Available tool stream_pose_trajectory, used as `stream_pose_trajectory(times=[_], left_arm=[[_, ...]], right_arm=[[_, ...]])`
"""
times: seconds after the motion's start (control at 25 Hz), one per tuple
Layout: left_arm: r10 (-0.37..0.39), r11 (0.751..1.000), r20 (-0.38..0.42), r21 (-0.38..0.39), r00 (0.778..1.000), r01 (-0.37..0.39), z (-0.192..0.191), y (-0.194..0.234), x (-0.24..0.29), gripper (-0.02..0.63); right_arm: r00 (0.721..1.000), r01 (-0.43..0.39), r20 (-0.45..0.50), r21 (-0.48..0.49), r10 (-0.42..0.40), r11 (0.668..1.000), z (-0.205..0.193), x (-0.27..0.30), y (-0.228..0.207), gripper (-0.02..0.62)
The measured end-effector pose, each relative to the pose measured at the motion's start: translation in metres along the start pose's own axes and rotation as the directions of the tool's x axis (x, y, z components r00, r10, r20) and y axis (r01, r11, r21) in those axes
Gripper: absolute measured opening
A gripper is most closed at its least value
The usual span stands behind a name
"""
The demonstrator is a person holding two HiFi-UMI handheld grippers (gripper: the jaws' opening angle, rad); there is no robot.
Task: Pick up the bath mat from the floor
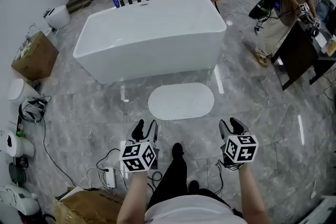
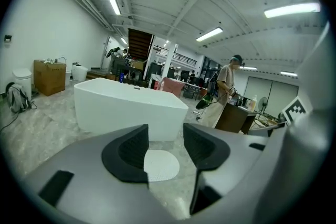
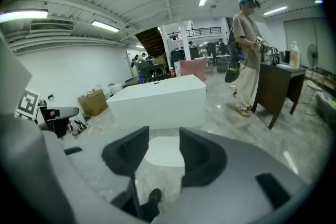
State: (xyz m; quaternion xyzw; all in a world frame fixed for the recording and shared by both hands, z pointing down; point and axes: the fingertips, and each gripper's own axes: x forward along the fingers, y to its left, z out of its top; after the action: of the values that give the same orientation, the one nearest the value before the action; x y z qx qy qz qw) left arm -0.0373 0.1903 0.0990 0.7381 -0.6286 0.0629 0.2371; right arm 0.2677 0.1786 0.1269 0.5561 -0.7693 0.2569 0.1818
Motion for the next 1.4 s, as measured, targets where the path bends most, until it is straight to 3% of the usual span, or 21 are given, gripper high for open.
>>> stream_pose_trajectory(times=[0.28,0.6,1.04,1.4], left_arm=[[0.006,0.999,-0.028,-0.032,1.0,-0.007,0.033,0.056,0.08,0.213],[0.012,0.996,-0.062,-0.088,0.998,-0.018,0.048,0.099,0.133,0.214],[0.049,0.991,-0.111,-0.115,0.993,-0.062,0.026,0.127,0.177,0.238],[0.121,0.982,-0.152,-0.129,0.981,-0.141,-0.003,0.152,0.214,0.244]], right_arm=[[0.999,0.027,-0.038,0.047,-0.025,0.999,0.041,0.078,0.008,0.167],[0.995,0.058,-0.079,0.052,-0.054,0.997,0.065,0.13,0.013,0.167],[0.989,0.076,-0.132,0.063,-0.067,0.995,0.07,0.188,-0.006,0.167],[0.981,-0.001,-0.194,0.041,0.009,0.999,0.06,0.268,-0.012,0.167]])
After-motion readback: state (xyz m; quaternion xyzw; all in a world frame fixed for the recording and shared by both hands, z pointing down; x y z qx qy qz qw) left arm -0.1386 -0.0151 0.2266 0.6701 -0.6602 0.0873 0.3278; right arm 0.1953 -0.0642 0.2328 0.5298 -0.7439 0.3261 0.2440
